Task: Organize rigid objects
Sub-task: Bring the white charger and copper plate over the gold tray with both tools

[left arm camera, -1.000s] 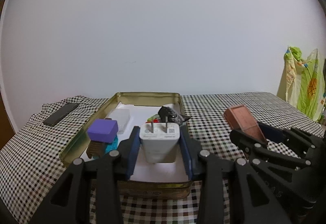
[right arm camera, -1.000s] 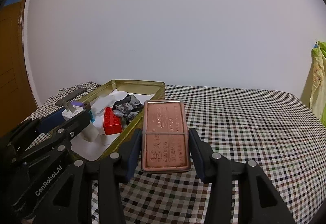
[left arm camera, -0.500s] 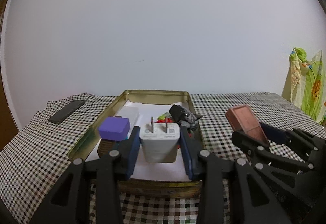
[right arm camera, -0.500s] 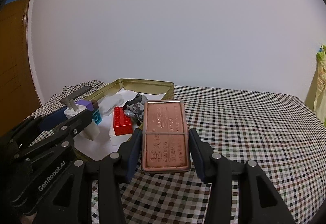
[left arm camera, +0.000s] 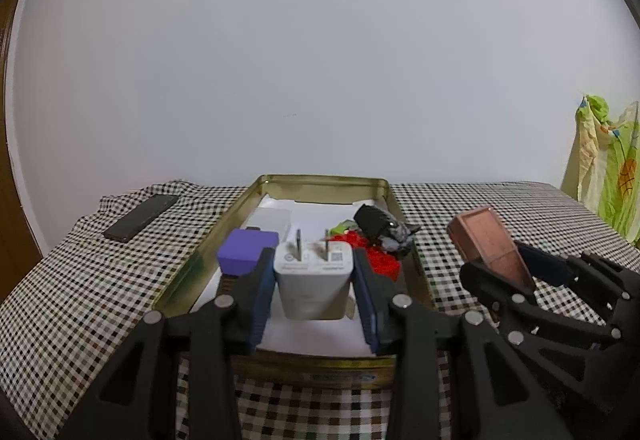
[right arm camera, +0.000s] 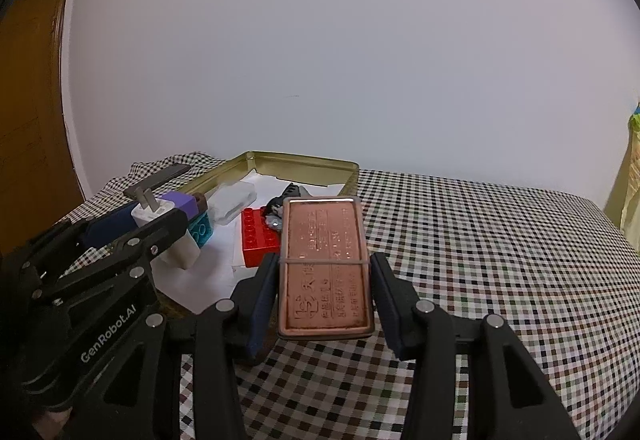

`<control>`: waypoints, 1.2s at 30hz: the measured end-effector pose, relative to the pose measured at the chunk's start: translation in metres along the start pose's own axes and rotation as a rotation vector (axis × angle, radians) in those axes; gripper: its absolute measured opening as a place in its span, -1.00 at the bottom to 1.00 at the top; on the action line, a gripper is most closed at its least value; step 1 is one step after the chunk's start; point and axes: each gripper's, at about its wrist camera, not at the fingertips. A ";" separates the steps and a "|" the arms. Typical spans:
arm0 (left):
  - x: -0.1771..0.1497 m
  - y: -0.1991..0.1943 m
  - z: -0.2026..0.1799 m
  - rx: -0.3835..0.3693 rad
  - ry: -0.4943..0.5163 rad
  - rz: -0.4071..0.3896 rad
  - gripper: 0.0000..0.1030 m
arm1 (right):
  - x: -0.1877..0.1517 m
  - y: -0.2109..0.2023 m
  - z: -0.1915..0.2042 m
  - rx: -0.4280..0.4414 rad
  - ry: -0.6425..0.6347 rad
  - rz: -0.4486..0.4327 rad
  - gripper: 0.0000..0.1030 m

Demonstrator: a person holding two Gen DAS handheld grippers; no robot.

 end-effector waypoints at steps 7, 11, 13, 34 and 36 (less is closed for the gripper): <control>0.000 -0.001 0.013 0.007 -0.001 0.009 -0.28 | 0.002 0.001 0.008 0.008 -0.016 0.003 -0.05; 0.000 -0.002 0.019 0.010 -0.007 0.009 -0.28 | 0.001 -0.004 0.009 0.010 -0.023 0.004 -0.05; 0.000 -0.002 0.023 0.007 -0.011 0.010 -0.28 | 0.002 -0.004 0.009 0.010 -0.026 0.005 -0.05; 0.012 0.017 0.037 0.042 0.038 0.057 -0.28 | 0.023 0.012 0.027 0.095 -0.059 0.010 -0.05; 0.018 0.024 0.039 0.023 0.043 0.087 -0.28 | 0.035 0.015 0.023 0.101 -0.049 0.009 -0.05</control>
Point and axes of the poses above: each gripper's, at about its wrist camera, not at the fingertips, and y roughly the way its jaws point, z to its left, x to its top, and after that the axes turned 11 degrees about x, right-handed
